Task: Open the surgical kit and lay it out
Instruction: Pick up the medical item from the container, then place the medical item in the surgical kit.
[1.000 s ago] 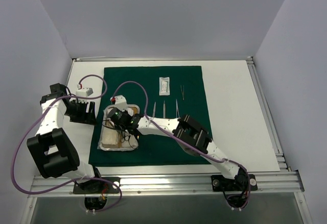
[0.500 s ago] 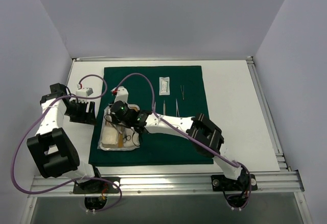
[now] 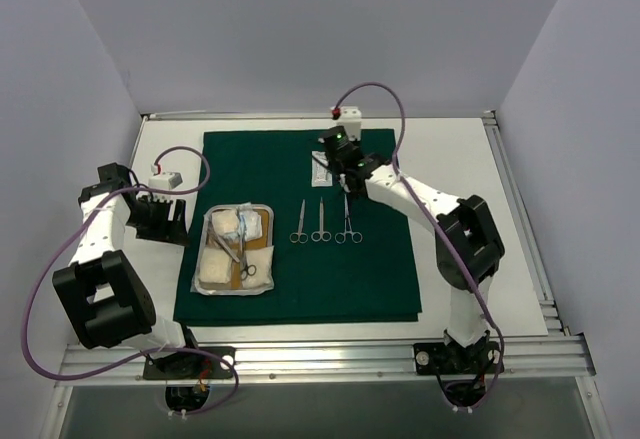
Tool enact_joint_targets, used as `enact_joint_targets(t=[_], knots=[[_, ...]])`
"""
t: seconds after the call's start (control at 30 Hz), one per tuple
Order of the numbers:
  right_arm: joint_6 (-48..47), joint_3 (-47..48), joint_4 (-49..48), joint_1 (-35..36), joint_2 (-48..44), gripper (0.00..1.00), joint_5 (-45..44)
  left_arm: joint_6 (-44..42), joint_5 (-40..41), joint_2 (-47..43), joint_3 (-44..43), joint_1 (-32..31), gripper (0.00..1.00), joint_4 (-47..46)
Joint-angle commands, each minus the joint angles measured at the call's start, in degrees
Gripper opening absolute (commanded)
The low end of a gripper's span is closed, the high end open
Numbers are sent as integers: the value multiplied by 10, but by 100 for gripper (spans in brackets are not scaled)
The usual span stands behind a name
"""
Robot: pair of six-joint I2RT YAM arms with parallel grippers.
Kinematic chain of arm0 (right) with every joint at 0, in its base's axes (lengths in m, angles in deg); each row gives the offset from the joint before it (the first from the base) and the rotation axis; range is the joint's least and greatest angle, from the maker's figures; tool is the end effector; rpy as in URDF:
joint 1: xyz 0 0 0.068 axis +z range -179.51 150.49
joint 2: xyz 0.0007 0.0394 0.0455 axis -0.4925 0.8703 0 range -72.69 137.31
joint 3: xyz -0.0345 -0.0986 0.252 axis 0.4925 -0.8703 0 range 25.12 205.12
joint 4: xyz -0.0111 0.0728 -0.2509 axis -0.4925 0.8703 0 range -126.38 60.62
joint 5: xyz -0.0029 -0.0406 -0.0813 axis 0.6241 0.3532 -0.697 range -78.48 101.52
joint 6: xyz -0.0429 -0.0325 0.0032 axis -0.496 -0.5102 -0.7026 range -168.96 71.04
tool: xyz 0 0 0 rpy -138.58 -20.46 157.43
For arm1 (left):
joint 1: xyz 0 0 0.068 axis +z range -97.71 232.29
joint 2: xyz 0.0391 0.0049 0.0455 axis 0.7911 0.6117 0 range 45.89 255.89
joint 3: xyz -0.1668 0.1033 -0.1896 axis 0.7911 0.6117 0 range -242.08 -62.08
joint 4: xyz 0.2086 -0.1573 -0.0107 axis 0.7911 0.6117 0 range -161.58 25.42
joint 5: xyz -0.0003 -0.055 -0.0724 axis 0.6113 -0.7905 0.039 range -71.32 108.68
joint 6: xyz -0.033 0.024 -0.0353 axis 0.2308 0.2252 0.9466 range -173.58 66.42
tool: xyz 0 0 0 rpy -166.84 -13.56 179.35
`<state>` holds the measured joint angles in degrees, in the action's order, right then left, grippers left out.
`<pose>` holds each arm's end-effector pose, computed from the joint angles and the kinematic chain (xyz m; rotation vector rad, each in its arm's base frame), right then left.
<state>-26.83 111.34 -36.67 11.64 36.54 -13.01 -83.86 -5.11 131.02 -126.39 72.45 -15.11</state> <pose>0.3516 0.2876 0.2812 -0.0431 1.9421 0.3151 0.2597 0.0801 0.2415 0.3057 2.7238 -0.3919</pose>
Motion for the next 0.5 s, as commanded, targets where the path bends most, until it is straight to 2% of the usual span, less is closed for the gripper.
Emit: enact_joint_targets(t=[0.0,0.13,0.33,0.47], knots=[[-62,-33,23,-45,4,0,-40,1,0,5,-15,-2,74,-6],[-88,-6,17,-104,55,0,-24,3,1,11,-21,-2,74,-5],[-107,45,26,-132,119,0,-7,4,14,21,-23,-2,74,-7],[-97,43,21,-143,138,0,2,7,15,27,-23,-2,74,-10]])
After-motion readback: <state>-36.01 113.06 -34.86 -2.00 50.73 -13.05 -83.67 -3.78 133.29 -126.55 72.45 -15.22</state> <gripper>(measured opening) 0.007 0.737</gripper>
